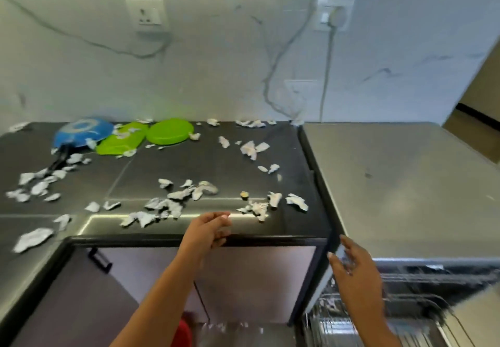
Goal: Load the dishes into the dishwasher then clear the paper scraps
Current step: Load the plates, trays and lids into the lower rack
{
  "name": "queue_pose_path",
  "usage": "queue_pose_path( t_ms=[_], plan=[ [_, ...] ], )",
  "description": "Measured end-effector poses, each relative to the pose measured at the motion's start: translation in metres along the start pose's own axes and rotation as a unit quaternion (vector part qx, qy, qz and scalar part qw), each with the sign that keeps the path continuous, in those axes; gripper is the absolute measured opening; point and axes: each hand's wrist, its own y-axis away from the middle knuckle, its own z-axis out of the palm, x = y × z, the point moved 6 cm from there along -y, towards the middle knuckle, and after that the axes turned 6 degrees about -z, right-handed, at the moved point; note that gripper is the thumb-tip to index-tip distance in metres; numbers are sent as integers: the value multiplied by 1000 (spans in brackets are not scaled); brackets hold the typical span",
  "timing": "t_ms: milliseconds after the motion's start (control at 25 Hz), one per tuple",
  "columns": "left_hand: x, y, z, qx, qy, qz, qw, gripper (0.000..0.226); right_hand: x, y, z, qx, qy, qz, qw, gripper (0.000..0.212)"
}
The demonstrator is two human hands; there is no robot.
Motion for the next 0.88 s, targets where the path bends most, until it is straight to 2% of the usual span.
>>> queue_pose_path(
  t_ms=[160, 520, 680, 880],
  plan=[
    [24, -29, -67, 53, 60, 3, 997, 12, -46, -35, 68, -52, -11, -38, 998, 44],
    [105, -127, -206, 116, 124, 52, 984, 13, -189, -112, 260, -138, -31, -169, 975, 45],
    [133, -174, -251, 131, 148, 82, 977, 12, -222, -132, 318, -155, -34, -166, 973, 44],
    [130, -228, -254, 121, 198, 81, 969, 10, -212, -138, 357, -206, -16, -140, 968, 45]
  ],
)
